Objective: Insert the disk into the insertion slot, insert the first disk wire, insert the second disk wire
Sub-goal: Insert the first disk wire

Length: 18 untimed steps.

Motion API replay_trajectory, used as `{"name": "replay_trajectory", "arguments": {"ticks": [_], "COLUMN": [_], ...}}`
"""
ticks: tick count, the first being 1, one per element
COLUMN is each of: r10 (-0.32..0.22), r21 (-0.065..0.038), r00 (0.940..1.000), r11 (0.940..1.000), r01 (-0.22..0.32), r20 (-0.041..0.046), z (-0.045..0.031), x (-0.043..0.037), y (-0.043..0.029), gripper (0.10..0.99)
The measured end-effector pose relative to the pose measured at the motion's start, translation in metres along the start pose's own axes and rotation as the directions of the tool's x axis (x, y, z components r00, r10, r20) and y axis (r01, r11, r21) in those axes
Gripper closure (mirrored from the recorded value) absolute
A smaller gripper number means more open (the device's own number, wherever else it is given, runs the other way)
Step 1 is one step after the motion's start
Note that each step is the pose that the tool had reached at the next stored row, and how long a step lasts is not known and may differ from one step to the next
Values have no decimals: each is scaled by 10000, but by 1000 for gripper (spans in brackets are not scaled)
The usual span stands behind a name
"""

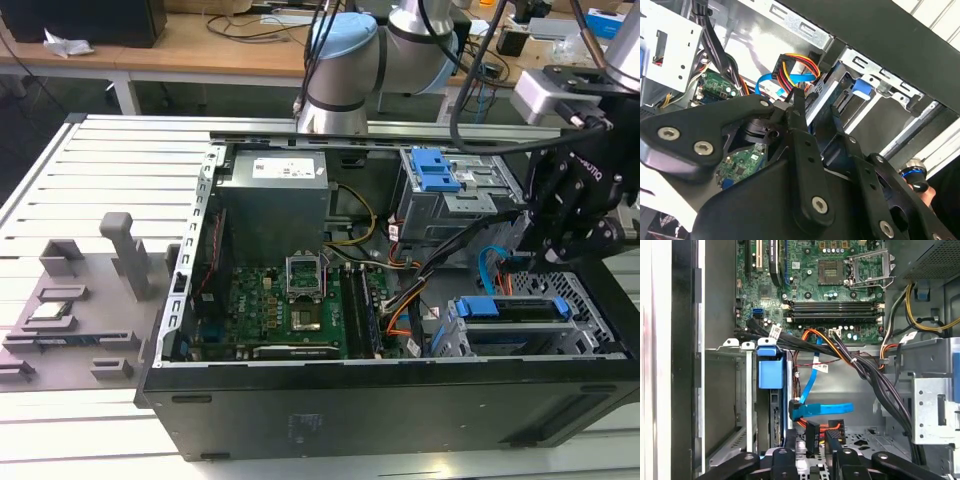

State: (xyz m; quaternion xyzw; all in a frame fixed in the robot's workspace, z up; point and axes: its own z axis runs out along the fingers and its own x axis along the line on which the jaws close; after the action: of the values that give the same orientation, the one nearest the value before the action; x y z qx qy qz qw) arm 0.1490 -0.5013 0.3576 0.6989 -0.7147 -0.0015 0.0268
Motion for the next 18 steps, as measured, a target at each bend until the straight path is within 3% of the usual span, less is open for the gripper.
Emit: {"name": "replay_trajectory", "arguments": {"ticks": [9,12,17,18], "r10": [2,2,2,3], "r21": [1,0,0,0], "r00": [10000,10000,10000,10000], "r11": [10000,10000,10000,10000], "r01": [-2,-2,-2,-3], "r20": [-40,-41,-38,-42], "z": [36,37,42,43], "x": [-1,-1,10,61], "y": [4,4,4,3], "gripper": [725,918,918,918]}}
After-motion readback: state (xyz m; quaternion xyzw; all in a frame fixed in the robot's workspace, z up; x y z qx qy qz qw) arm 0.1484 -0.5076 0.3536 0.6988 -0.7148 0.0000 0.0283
